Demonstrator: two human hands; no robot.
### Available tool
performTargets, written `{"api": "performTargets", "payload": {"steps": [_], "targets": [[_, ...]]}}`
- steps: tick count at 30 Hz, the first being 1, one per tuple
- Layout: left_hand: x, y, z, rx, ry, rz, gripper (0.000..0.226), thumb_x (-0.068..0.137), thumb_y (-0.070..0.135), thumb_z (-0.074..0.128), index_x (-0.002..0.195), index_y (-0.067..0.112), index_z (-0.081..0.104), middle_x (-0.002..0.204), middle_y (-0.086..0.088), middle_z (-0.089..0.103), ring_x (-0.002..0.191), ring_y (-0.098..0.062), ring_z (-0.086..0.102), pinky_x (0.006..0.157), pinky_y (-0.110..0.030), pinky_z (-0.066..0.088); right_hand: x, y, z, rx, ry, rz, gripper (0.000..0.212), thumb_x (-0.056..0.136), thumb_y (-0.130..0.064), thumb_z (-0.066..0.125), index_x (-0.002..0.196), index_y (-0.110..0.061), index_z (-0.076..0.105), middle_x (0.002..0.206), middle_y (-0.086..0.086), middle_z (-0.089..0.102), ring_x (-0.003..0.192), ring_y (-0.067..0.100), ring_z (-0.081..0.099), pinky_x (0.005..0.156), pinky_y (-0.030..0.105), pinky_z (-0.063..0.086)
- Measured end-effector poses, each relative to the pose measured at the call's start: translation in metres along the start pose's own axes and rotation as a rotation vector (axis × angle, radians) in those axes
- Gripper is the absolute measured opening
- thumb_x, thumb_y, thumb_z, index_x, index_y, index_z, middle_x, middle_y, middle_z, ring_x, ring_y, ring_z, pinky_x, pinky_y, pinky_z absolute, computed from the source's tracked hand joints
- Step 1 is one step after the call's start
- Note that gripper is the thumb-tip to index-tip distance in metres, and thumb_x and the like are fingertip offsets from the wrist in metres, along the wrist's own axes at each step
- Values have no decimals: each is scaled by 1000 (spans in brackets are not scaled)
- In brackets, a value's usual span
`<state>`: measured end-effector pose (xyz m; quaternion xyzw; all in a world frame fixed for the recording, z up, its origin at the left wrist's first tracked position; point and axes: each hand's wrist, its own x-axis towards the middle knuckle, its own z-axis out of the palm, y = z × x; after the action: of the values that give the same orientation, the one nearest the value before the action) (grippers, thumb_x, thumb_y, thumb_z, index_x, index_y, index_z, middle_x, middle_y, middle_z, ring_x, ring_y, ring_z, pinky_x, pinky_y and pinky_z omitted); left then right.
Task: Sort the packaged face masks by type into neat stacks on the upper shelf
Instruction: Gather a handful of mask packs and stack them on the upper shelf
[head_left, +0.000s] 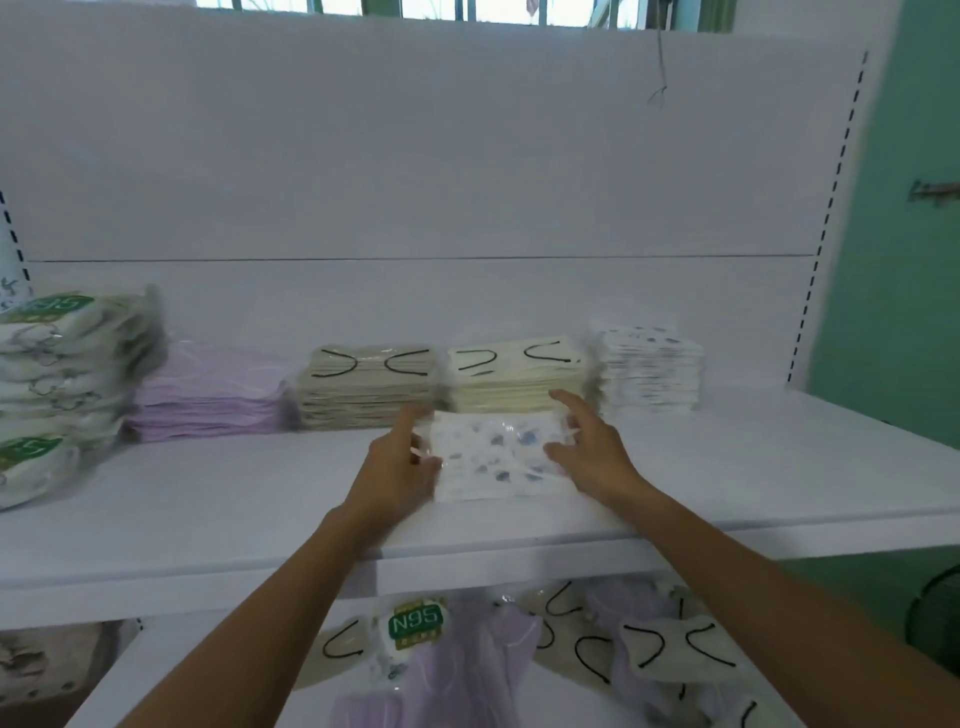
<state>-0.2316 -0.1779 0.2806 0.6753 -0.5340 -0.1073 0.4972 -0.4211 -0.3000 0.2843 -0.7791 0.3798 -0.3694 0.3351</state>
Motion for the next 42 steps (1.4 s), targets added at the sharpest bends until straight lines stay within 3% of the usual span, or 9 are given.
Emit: {"api": "performTargets", "payload": {"steps": [5,8,12,15,19,25,29,35,42], "targets": [[32,17,21,149,156,153,11,89,15,61,95,20,55,94,-1,59,83,-18,59,62,-8,37,26,2,-18,-76,238,-153,47,85,0,57,127,-19,53,128,7,53,101,15,51,75,11,34],[45,33,47,232,30,227,39,75,30,76,108,23,56,118,1,47,99,-9,47,72,-9,34,40,14,-39,-77,378,-207,51,83,1,59,130,-17,49,132,7,47,112,21,50,93,23,40],[69,67,90,375,158,298,62,70,13,80,124,18,49,143,-7,24,97,-11,43,77,-8,30,66,25,-85,-42,484,-274,26,82,2,62,101,-14,55,126,6,46,87,15,53,70,5,38],[93,90,126,345,279,356,58,70,6,76,122,14,51,144,-12,23,83,-17,51,69,-16,38,89,37,-120,-17,500,-323,11,85,-8,65,89,-15,57,130,6,43,92,11,54,76,7,37],[119,116,172,252,357,314,54,72,0,69,121,13,50,147,-13,16,82,-14,48,74,-23,44,112,54,-160,-53,340,-406,39,71,-30,81,102,-23,59,147,0,23,107,9,50,90,14,36],[154,139,212,150,419,194,57,70,2,71,122,14,50,148,-9,12,91,-13,44,78,-15,36,145,87,-192,-573,136,-453,94,59,-42,86,138,-31,35,156,6,-12,136,28,27,106,40,34],[165,139,233,152,381,118,62,67,10,76,123,19,50,150,-8,9,112,-20,44,97,-28,41,165,109,-193,-496,125,-401,84,71,-28,79,141,-30,33,156,10,-7,129,32,39,99,35,40],[175,139,249,103,452,73,55,83,15,68,131,17,42,152,-5,9,126,-18,38,94,-16,29,177,119,-185,-129,301,-290,55,81,-23,73,131,-17,51,158,5,9,135,21,36,100,19,32],[186,127,259,489,502,-27,48,89,45,55,129,22,43,139,-3,39,125,-24,41,102,-43,28,179,136,-173,-147,360,-340,58,85,-35,67,133,-12,45,155,10,19,139,27,29,112,42,29]]}}
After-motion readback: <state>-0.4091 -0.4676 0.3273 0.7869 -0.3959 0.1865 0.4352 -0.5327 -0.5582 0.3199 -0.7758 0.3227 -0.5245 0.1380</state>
